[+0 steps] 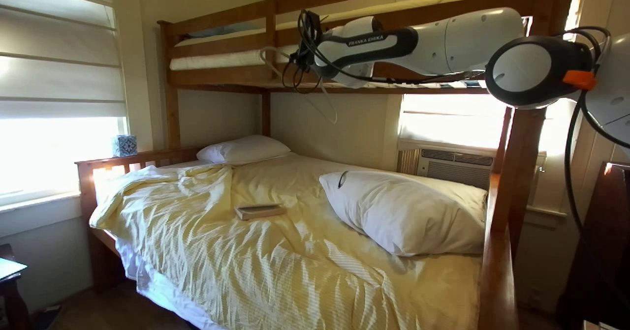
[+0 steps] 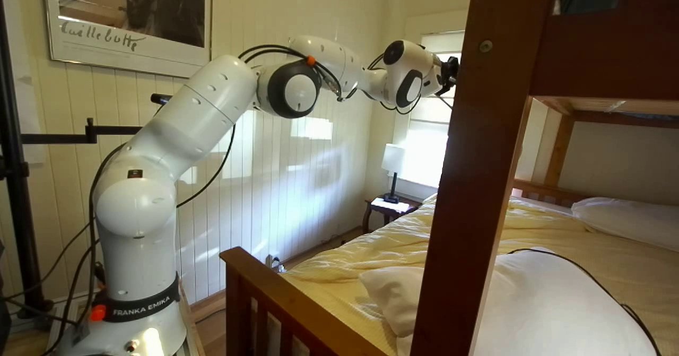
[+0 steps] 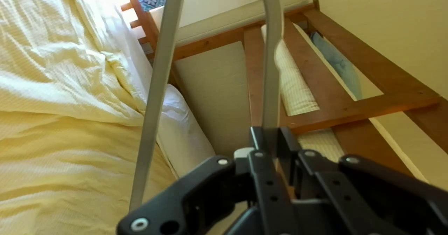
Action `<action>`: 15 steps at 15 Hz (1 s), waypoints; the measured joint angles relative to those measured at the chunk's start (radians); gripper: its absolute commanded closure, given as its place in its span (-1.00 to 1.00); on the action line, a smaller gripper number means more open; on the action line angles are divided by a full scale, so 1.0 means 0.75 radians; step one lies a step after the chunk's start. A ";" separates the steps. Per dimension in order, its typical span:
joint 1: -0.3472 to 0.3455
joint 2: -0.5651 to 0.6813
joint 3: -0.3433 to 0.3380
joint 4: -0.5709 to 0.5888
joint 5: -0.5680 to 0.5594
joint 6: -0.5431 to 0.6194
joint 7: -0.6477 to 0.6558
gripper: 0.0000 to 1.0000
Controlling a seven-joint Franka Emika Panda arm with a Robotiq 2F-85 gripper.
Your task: Hang the coat hanger on the hook
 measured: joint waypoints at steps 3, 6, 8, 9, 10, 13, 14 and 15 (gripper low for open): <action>-0.006 -0.004 -0.031 0.051 0.050 0.089 0.109 0.93; 0.004 -0.005 -0.099 0.082 0.121 0.170 0.233 0.93; 0.015 -0.004 -0.156 0.083 0.186 0.185 0.315 0.93; 0.022 -0.002 -0.187 0.083 0.218 0.192 0.356 0.93; 0.032 -0.001 -0.222 0.083 0.249 0.201 0.393 0.93; 0.068 -0.001 -0.330 0.083 0.324 0.217 0.490 0.93; 0.081 0.000 -0.360 0.083 0.342 0.222 0.515 0.93; 0.095 0.000 -0.388 0.083 0.357 0.224 0.538 0.93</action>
